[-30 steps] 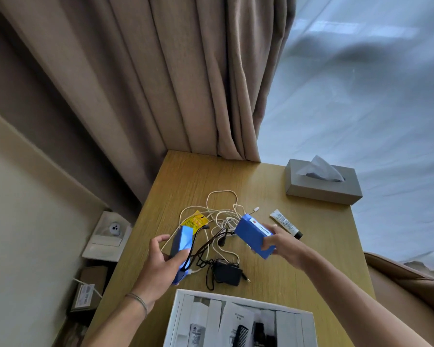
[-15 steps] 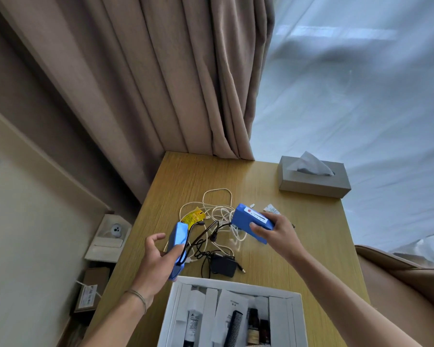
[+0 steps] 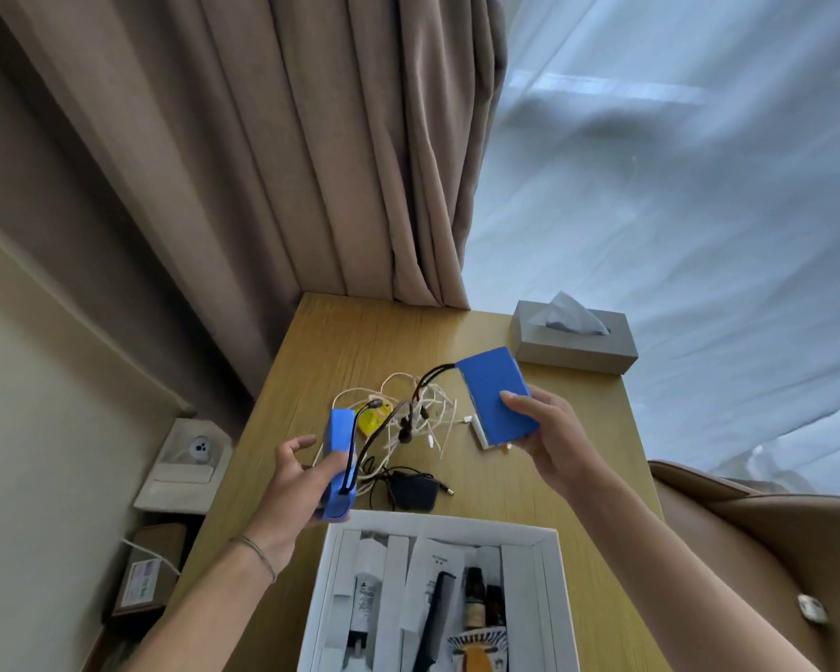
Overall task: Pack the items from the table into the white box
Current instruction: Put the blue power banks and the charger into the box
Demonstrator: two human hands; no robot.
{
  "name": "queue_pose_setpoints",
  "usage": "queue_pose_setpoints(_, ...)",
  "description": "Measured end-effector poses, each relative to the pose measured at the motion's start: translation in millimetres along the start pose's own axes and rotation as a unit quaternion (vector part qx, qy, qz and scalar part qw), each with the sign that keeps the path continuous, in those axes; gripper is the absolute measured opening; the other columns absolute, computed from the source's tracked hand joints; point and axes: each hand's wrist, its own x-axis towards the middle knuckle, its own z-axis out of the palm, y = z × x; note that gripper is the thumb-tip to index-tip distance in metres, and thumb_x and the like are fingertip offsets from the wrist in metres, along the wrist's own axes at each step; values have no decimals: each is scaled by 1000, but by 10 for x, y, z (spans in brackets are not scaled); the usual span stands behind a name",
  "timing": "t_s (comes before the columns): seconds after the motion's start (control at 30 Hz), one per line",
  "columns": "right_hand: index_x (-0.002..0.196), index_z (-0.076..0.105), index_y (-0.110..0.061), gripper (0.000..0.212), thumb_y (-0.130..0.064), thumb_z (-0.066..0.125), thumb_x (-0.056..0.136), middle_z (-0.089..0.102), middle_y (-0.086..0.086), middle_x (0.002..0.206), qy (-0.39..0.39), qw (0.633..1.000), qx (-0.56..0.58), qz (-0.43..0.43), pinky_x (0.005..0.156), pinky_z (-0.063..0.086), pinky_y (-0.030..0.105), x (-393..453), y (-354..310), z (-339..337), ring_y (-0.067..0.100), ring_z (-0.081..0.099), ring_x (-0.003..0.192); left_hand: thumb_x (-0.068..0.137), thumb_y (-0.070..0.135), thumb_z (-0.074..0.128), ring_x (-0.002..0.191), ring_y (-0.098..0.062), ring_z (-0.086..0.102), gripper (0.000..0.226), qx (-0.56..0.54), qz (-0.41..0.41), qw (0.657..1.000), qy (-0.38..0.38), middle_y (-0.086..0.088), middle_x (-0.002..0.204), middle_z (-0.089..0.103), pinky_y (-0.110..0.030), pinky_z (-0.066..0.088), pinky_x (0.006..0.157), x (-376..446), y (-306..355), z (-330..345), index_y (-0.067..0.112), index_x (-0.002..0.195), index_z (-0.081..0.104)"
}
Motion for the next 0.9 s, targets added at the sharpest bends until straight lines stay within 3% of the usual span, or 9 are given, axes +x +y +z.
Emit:
queue_pose_setpoints(0.07,118,65,-4,45,-19,72,76,69,8,99,-16,1000,10,-6,67,57,30,-107,-53,36,21,66,84,90,18,69,79,-30,68,48,-42,-14,999,-30,-16,96,68,-54,59,80,-32,19,-15,26,129,42)
queue_pose_setpoints(0.2,132,57,-8,59,-5,69,74,67,10,108,-53,998,27,-31,71,58,31,-367,-84,101,24,67,91,67,20,83,87,-24,66,62,-25,-20,996,-84,-13,111,66,-34,58,67,-112,8,-67,16,124,59)
queue_pose_setpoints(0.33,124,62,-15,47,-8,69,78,67,8,107,-52,997,40,-51,72,59,35,-566,-109,224,25,67,91,58,24,79,84,-21,61,65,-3,-13,994,-110,-10,102,62,-27,53,61,-168,-37,-127,13,120,62)
queue_pose_setpoints(0.43,121,65,-15,36,-27,68,87,69,6,105,-24,998,33,-38,71,58,33,-675,-104,316,21,68,89,59,24,79,83,-19,60,65,-2,-12,992,-123,-7,100,62,-24,52,59,-195,-62,-171,15,120,61)
queue_pose_setpoints(0.53,122,65,-12,42,-36,68,87,69,6,104,7,1000,20,-17,73,58,33,-811,16,352,21,68,89,69,17,82,83,-18,60,58,-20,-19,992,-125,-5,99,63,-24,52,59,-205,-120,-234,14,122,61)
queue_pose_setpoints(0.63,116,64,-12,40,-31,72,82,71,4,100,26,1000,12,9,69,57,29,-987,208,352,19,69,86,74,15,80,83,-17,61,52,-21,-21,993,-117,-4,100,64,-25,52,59,-220,-190,-321,14,122,61)
queue_pose_setpoints(0.73,111,59,-13,38,-22,76,78,72,4,98,26,998,-27,42,68,58,29,-1176,414,314,21,70,88,66,18,82,82,-16,63,58,-15,-18,993,-114,-3,98,66,-25,54,56,-240,-271,-419,15,121,62)
queue_pose_setpoints(0.9,124,68,-33,57,-7,72,75,72,10,120,-5,987,-81,136,83,59,41,-1449,771,268,29,69,109,78,11,77,83,-17,63,48,-4,-16,993,-113,-6,104,65,-21,53,50,-263,-394,-559,15,123,60)
